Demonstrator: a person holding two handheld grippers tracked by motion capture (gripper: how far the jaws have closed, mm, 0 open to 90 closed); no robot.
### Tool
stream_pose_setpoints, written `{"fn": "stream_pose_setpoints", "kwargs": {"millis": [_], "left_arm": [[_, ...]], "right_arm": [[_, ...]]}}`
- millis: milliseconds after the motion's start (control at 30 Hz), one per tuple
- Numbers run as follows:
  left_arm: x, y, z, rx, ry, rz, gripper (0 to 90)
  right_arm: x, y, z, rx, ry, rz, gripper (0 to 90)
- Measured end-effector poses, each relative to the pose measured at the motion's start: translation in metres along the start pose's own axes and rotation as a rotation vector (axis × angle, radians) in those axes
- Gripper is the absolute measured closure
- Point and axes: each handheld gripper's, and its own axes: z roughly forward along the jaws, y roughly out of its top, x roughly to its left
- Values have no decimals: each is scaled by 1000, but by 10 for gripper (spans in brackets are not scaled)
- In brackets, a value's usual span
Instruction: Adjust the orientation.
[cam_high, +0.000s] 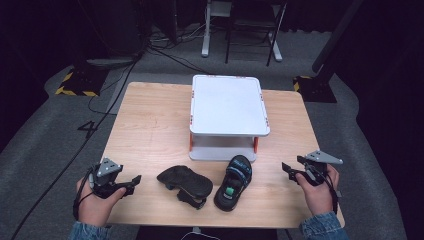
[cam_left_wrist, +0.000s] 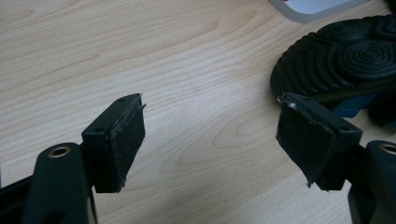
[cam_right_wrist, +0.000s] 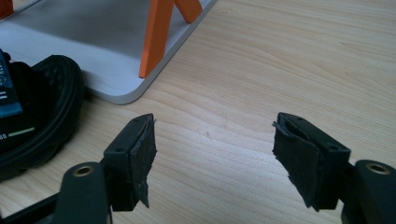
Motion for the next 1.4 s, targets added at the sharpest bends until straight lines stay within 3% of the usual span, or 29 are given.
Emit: {"fn": "stream_pose_setpoints", "kwargs": {"millis": [167, 467, 667, 900, 1100, 1400], "left_arm": [[-7, 1, -3, -9, -13, 3, 241], [-35, 9, -10, -40, -78, 59, 239], [-59, 14, -11, -41, -142, 141, 238], [-81, 15, -2, -40, -192, 186, 212], [-107, 17, 10, -45, -257, 210, 185], [-154, 30, 20, -63, -323, 325, 182]], "right_arm": [[0, -1, 1, 4, 2, 1, 305], [0, -1, 1, 2, 5, 9, 300], [2, 0, 1, 2, 12, 5, 299], [3, -1, 4, 11, 20, 11, 297], [4, -2, 5, 21, 28, 8, 295], [6, -6, 6, 39, 27, 12, 294]]}}
